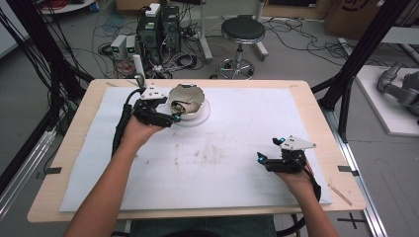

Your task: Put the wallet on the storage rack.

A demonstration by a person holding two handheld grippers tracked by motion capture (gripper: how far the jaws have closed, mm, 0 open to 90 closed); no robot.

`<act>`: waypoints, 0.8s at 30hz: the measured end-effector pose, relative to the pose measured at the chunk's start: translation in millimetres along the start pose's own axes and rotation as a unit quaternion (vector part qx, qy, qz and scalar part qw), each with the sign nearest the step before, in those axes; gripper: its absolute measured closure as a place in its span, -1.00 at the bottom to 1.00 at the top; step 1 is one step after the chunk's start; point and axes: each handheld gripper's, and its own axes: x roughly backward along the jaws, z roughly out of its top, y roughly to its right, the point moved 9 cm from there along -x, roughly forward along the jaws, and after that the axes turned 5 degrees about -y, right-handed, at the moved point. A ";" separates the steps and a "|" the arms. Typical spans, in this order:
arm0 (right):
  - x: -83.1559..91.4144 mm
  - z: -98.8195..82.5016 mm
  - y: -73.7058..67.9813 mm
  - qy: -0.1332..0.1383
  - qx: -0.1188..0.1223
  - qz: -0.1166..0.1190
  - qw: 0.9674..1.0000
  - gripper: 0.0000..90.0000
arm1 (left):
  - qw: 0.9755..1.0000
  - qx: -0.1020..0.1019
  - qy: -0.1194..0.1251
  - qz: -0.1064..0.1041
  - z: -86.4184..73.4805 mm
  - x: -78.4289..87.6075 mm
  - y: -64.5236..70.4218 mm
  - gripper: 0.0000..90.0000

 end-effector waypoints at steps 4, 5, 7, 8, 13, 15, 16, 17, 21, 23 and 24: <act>-2.4 2.1 0.9 0.001 -0.003 0.000 1.000 -0.57 | 1.000 0.008 0.018 -0.007 -12.6 10.8 5.5 -0.56; -3.4 2.8 1.3 0.003 -0.003 0.000 1.000 -0.57 | 1.000 0.008 0.018 -0.008 -16.0 13.3 6.1 -0.56; -4.8 3.1 2.0 0.000 -0.004 -0.001 1.000 -0.57 | 1.000 0.012 0.024 -0.013 -21.7 18.1 7.7 -0.56; -5.5 3.4 2.0 0.000 -0.005 -0.001 1.000 -0.57 | 0.999 0.013 0.025 -0.015 -24.7 20.9 8.2 -0.56; -8.8 4.4 1.3 -0.002 -0.003 0.001 1.000 -0.57 | 0.999 0.026 0.035 -0.018 -42.6 34.7 10.0 -0.56; -9.2 4.2 1.2 -0.003 -0.004 0.002 1.000 -0.57 | 0.999 0.030 0.033 -0.015 -51.6 39.4 8.4 -0.56; -9.2 4.2 1.6 -0.003 -0.005 0.001 1.000 -0.57 | 0.999 0.038 0.034 -0.014 -55.7 41.8 7.4 -0.56; -9.1 3.9 1.6 -0.003 -0.004 0.001 1.000 -0.57 | 0.998 0.041 0.036 -0.014 -59.9 44.8 6.0 -0.56; -8.6 4.3 0.8 -0.001 -0.003 0.002 1.000 -0.57 | 0.998 0.052 0.038 -0.002 -81.7 55.1 4.4 -0.56; -9.5 4.9 0.5 0.000 -0.002 0.002 1.000 -0.57 | 0.998 0.054 0.034 0.000 -89.1 59.0 2.5 -0.56; -9.5 4.9 0.5 0.000 -0.002 0.002 1.000 -0.57 | 0.997 0.059 0.039 0.002 -91.9 62.0 0.9 -0.56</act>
